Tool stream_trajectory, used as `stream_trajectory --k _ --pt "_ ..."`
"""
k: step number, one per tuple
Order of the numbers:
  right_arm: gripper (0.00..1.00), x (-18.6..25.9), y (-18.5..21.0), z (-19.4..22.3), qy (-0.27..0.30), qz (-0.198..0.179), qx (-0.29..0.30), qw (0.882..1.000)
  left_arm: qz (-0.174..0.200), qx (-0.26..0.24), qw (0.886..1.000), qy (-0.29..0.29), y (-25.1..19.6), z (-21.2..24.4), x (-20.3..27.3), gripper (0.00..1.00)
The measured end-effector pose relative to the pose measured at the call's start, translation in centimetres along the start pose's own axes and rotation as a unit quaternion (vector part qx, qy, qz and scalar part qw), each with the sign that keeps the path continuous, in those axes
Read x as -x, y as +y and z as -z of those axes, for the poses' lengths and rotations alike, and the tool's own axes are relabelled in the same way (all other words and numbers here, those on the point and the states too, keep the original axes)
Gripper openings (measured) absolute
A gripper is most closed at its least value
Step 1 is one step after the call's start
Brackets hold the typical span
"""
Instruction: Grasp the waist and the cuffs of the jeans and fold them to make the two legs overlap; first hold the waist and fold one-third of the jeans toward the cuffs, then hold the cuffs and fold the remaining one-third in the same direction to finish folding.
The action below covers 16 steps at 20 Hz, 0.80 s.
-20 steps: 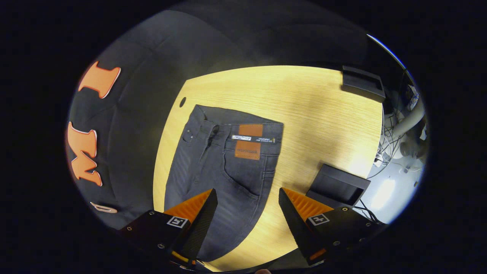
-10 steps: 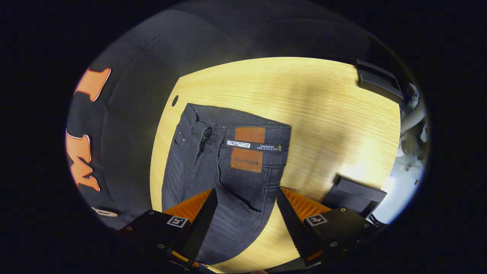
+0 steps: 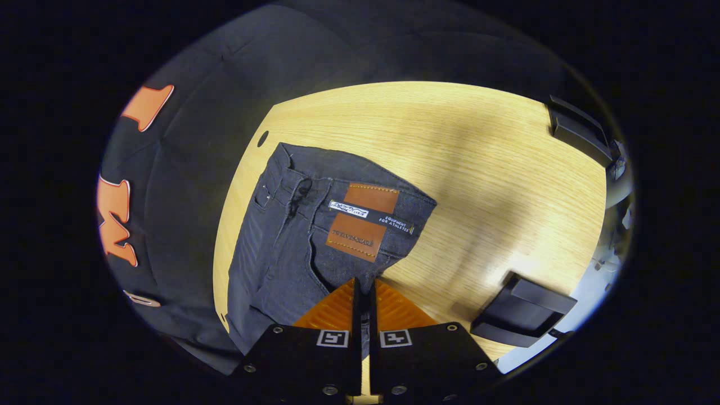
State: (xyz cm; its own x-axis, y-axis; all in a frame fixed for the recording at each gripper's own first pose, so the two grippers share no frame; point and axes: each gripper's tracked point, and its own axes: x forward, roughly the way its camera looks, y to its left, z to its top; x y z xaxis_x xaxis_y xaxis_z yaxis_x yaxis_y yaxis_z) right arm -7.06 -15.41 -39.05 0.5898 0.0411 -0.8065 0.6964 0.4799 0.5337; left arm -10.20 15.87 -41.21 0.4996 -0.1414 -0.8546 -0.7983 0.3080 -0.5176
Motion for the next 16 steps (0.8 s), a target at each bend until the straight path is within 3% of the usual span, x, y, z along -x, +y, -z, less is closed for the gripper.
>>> stream_trajectory --k 4,9,13,16 --pt "0.06 2.1 2.3 -1.0 -0.013 -0.015 0.019 1.0 -0.01 0.012 1.0 0.004 -0.4 0.5 1.1 0.02" --pt "0.06 3.6 6.2 -2.6 -0.01 -0.028 0.049 0.998 -0.1 -0.018 0.994 0.026 0.0 1.1 3.6 0.02" --pt "0.06 4.3 9.7 -4.6 -0.006 -0.043 0.053 0.998 -0.124 -0.024 0.991 0.042 -2.3 0.3 4.5 0.02" --pt "0.06 3.8 12.5 -6.0 -0.003 -0.049 0.057 0.997 -0.153 0.006 0.986 0.065 -3.3 0.1 5.4 0.02"
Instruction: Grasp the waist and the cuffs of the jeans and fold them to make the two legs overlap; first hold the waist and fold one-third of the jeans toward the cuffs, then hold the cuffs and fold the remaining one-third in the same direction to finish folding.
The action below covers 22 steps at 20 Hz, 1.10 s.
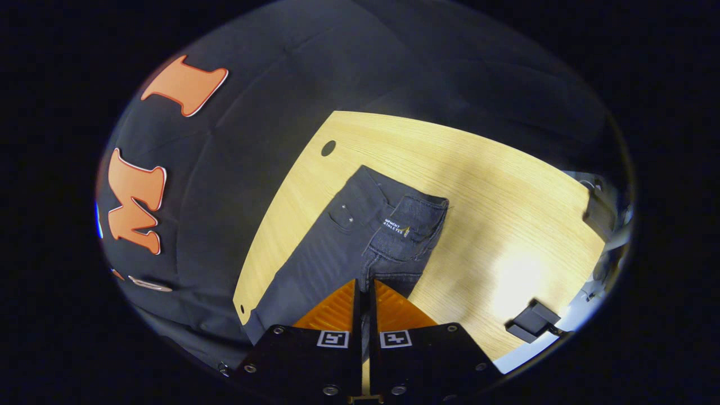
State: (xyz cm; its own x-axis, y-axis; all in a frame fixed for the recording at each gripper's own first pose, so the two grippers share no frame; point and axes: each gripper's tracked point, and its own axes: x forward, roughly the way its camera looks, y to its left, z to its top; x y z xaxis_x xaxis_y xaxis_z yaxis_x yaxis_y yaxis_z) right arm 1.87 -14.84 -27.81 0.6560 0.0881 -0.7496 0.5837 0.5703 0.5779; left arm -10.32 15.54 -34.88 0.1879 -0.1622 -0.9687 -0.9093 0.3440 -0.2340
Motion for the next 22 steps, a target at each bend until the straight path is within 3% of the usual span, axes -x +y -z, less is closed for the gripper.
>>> stream_trajectory --k 2,11,15,18,22 --pt "0.06 -1.0 1.7 -0.8 0.009 -0.002 0.0 1.0 0.009 0.026 1.0 0.011 -3.0 -0.6 0.7 0.02" --pt "0.06 -7.6 7.9 -5.6 0.033 -0.017 0.02 0.999 0.041 -0.037 0.998 0.003 -15.8 -5.6 -1.3 0.02" --pt "0.06 -11.7 8.9 -7.8 0.031 -0.005 0.01 0.999 0.03 -0.035 0.999 0.02 -19.8 -8.4 -5.2 0.02" --pt "0.06 -15.1 9.1 -9.0 0.028 0.008 0.008 1.0 0.027 -0.072 0.996 0.04 -22.5 -9.7 -7.9 0.04" --pt "0.06 -18.1 10.3 -9.7 0.022 -0.002 -0.008 1.0 0.026 -0.081 0.996 0.035 -24.9 -11.6 -11.9 0.07"
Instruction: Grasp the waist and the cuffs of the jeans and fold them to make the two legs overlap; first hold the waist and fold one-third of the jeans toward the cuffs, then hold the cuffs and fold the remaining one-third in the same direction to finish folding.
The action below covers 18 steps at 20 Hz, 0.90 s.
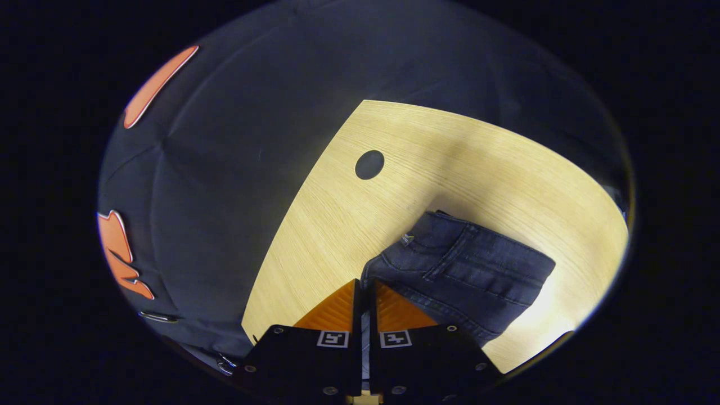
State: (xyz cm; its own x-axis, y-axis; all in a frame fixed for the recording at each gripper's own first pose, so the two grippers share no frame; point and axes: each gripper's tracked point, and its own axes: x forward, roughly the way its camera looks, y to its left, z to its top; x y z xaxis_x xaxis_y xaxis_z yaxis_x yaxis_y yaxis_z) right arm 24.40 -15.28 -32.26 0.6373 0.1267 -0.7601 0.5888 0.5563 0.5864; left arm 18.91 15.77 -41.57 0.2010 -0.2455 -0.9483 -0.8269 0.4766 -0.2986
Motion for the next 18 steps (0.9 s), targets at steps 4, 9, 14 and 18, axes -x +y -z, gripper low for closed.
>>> stream_trajectory --k 4,9,14,18 --pt "0.01 -0.9 1.2 0.5 -0.019 -0.013 0.022 0.999 0.016 -0.053 0.998 0.003 -2.1 -0.9 -1.3 0.28" --pt "0.99 1.9 2.8 -2.2 -0.078 -0.038 0.06 0.994 0.014 -0.125 0.992 -0.018 -3.6 -1.2 -1.1 0.84" --pt "0.98 4.2 1.5 -0.8 -0.077 -0.015 0.108 0.991 0.02 -0.169 0.985 -0.027 -5.0 -2.3 1.2 0.95" --pt "0.98 6.6 1.4 0.2 -0.091 -0.01 0.153 0.984 0.026 -0.19 0.979 -0.074 -4.4 -4.5 4.3 0.96"
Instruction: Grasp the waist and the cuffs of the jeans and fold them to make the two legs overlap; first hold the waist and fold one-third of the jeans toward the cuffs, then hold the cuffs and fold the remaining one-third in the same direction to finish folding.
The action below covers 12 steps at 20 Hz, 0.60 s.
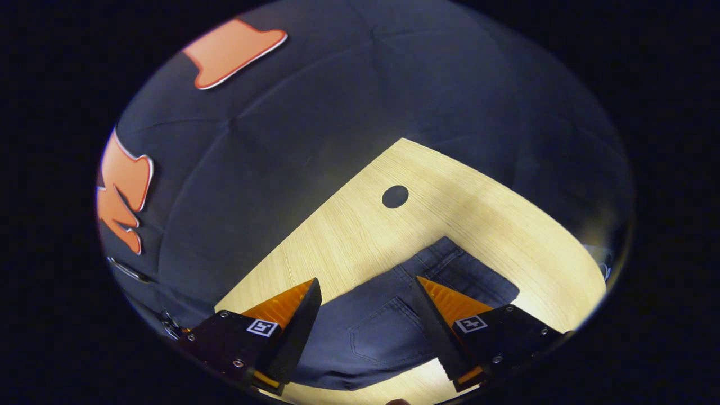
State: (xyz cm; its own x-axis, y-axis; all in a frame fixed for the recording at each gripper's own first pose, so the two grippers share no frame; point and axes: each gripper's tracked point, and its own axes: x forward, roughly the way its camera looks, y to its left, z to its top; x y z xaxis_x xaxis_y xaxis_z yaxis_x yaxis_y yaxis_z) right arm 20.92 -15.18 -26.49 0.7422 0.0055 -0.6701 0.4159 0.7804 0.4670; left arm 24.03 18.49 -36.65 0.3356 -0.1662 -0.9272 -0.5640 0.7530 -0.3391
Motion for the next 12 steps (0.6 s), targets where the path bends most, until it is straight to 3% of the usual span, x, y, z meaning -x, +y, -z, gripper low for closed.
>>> stream_trajectory --k 2,5,9,12 --pt "0.98 1.9 0.4 -0.1 -0.014 -0.008 0.008 1.0 0.019 -0.007 0.999 -0.037 0.0 -0.9 2.6 0.95" --pt "0.98 5.0 0.7 0.0 -0.031 -0.026 -0.001 0.999 0.085 0.003 0.992 -0.097 -2.3 -1.0 7.5 0.96" --pt "0.99 9.0 0.1 0.8 -0.057 -0.028 0.005 0.998 0.157 -0.039 0.974 -0.16 -5.5 1.6 13.8 0.96" --pt "0.98 11.8 -0.1 1.3 -0.106 -0.019 0.06 0.992 0.216 -0.079 0.955 -0.185 -8.6 5.4 18.2 0.95"
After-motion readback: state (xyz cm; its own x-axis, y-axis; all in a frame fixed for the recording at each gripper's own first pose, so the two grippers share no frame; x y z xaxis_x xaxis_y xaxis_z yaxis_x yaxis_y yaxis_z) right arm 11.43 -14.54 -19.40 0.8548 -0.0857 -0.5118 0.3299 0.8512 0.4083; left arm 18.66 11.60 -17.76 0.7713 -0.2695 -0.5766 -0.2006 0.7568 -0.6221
